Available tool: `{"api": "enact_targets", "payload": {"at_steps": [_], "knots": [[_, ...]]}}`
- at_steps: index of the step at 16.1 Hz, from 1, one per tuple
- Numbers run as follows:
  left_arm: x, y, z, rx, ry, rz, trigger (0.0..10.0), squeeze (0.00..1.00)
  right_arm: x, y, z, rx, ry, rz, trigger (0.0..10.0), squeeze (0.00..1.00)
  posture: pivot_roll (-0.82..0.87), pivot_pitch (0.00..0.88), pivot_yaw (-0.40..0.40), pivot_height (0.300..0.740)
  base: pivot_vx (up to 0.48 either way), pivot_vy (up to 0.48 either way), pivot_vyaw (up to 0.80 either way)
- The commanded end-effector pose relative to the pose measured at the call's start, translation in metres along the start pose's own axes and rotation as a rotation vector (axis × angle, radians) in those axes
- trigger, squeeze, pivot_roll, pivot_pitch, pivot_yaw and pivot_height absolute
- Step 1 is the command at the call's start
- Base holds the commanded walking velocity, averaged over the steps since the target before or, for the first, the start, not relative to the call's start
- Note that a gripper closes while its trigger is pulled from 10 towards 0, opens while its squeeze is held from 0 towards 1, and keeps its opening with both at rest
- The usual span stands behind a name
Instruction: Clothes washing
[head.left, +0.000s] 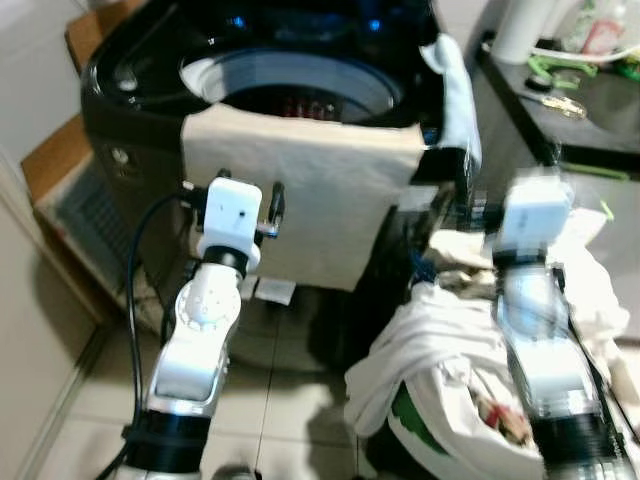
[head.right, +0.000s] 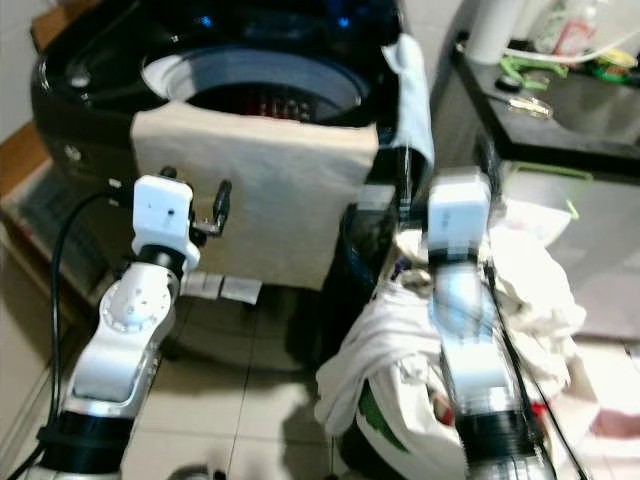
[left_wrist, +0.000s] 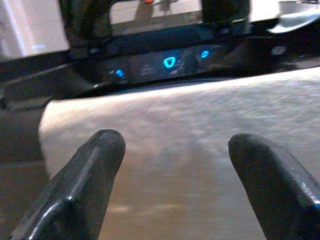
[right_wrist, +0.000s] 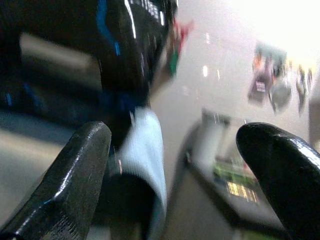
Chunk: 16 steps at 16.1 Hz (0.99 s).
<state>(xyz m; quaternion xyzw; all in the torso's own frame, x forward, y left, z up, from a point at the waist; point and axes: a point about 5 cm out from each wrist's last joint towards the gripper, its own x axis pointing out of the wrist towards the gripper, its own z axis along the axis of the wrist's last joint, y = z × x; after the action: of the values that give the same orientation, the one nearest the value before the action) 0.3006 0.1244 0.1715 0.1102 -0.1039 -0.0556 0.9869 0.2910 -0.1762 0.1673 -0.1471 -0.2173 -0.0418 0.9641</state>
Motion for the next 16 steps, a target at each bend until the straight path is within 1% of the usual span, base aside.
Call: {"api": "enact_targets", "payload": {"at_steps": [1,3,5,7,9,12,13,14,16], "knots": [[0.002,-0.006,0.003,0.004,-0.011,-0.029,10.0,0.00,0.004,-0.002,0.010,0.001,-0.030,-0.006,10.0,0.00,0.09,0.000,-0.031,0.740,0.000,0.000,0.00],[0.002,-0.012,0.004,-0.005,-0.011,-0.072,10.0,0.00,-0.007,0.005,-0.014,0.036,0.125,0.016,10.0,0.00,0.08,0.000,-0.021,0.740,0.000,0.000,0.00],[0.002,-0.014,0.004,0.007,-0.010,-0.103,10.0,0.00,-0.010,0.008,-0.020,0.057,0.177,0.030,10.0,0.00,0.09,0.000,-0.022,0.740,0.000,0.000,-0.62],[0.001,-0.015,0.003,0.020,-0.010,-0.113,10.0,0.00,-0.010,0.011,-0.022,0.059,0.191,0.043,10.0,0.00,0.10,0.000,-0.026,0.740,0.000,0.000,-0.59],[0.001,-0.016,0.003,0.028,-0.006,-0.122,10.0,0.00,-0.009,0.014,-0.024,0.044,0.202,0.057,10.0,0.00,0.10,0.000,-0.026,0.736,0.000,0.000,0.00],[0.002,-0.018,0.005,0.032,-0.009,-0.133,10.0,0.00,-0.002,0.015,-0.022,0.054,0.199,0.059,10.0,0.00,0.10,0.000,-0.022,0.736,0.000,0.000,0.00],[0.003,-0.018,0.005,0.031,-0.011,-0.133,10.0,0.00,0.002,0.018,-0.021,0.068,0.202,0.065,10.0,0.00,0.10,0.000,-0.020,0.736,0.000,0.000,0.00],[0.005,-0.017,0.004,0.024,-0.007,-0.118,10.0,0.00,0.009,0.022,-0.019,0.111,0.191,0.086,10.0,0.00,0.09,0.000,-0.018,0.736,0.000,0.000,-0.62],[0.007,-0.016,0.003,0.026,-0.003,-0.110,10.0,0.00,0.016,0.026,-0.016,0.131,0.182,0.092,10.0,0.00,0.08,0.000,-0.013,0.736,0.000,0.000,-0.60]]}}
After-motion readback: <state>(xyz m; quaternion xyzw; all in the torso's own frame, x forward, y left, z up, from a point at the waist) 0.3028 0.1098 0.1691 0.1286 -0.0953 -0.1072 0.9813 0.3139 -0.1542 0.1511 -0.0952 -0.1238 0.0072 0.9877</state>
